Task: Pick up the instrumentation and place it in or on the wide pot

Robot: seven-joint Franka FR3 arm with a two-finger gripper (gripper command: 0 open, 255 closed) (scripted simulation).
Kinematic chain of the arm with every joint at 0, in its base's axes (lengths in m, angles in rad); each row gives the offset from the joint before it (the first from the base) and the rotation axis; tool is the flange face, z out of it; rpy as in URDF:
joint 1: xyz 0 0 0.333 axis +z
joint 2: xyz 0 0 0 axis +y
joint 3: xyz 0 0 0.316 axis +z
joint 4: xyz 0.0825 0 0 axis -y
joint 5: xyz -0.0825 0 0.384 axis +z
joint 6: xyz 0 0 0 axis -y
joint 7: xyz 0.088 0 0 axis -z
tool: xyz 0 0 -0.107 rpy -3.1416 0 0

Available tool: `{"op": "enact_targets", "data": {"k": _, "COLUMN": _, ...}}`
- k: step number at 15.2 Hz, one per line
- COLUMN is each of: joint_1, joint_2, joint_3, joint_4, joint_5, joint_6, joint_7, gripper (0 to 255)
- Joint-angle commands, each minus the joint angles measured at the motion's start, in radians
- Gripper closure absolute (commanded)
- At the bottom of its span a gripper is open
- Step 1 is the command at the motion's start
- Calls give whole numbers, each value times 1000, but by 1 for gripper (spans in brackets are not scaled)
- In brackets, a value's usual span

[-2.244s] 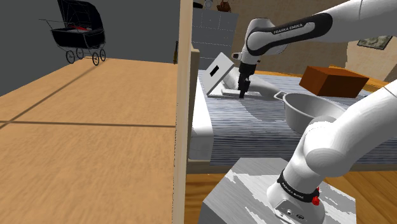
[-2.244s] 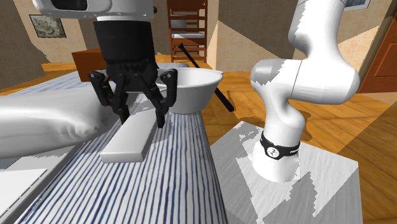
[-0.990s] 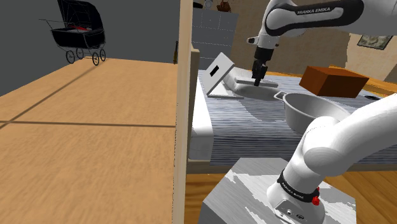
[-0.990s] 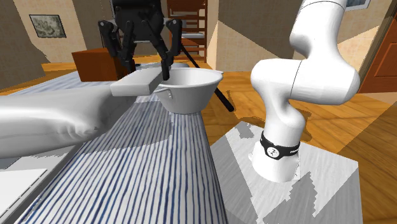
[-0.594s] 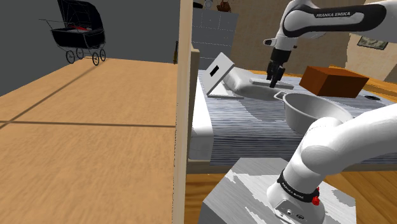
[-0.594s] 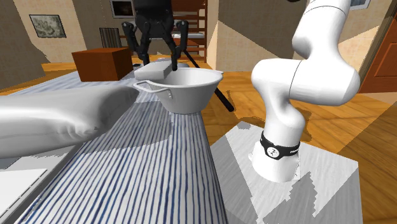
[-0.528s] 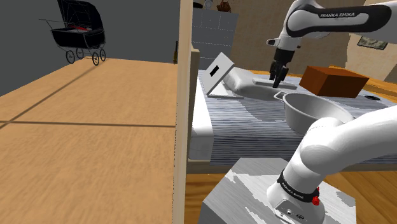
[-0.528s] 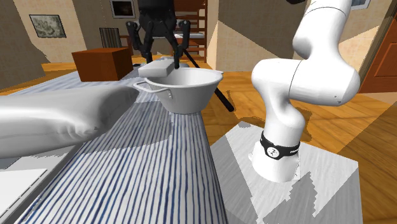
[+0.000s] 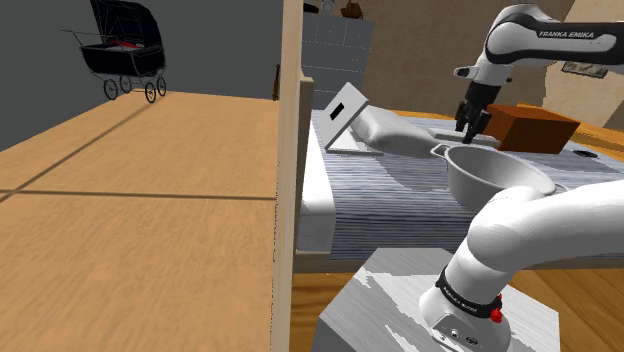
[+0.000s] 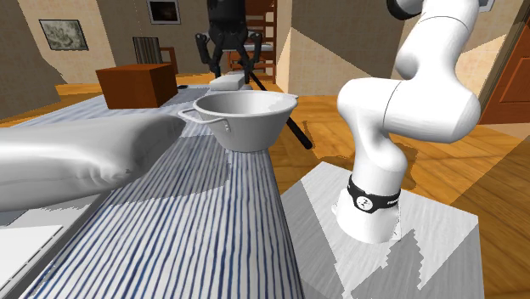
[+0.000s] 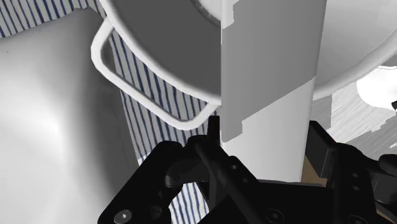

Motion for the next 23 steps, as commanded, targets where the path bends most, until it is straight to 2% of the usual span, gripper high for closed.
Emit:
{"op": "enact_targets", "data": {"k": 1, "joint_1": -24, "joint_2": -21, "joint_3": -33, "joint_4": 13, "joint_5": -32, "joint_6": -20, "joint_7": -53, "gripper": 255}}
{"op": "enact_targets", "data": {"k": 10, "joint_1": -83, "joint_2": -53, "joint_3": -180, "joint_4": 103, "joint_5": -148, "joint_6": -67, "joint_7": -252, "gripper": 255}}
{"op": "enact_targets", "data": {"k": 23, "joint_1": -101, "joint_2": -73, "joint_3": -273, "joint_4": -56, "joint_5": -225, "joint_6": 84, "joint_7": -228, "gripper": 255}}
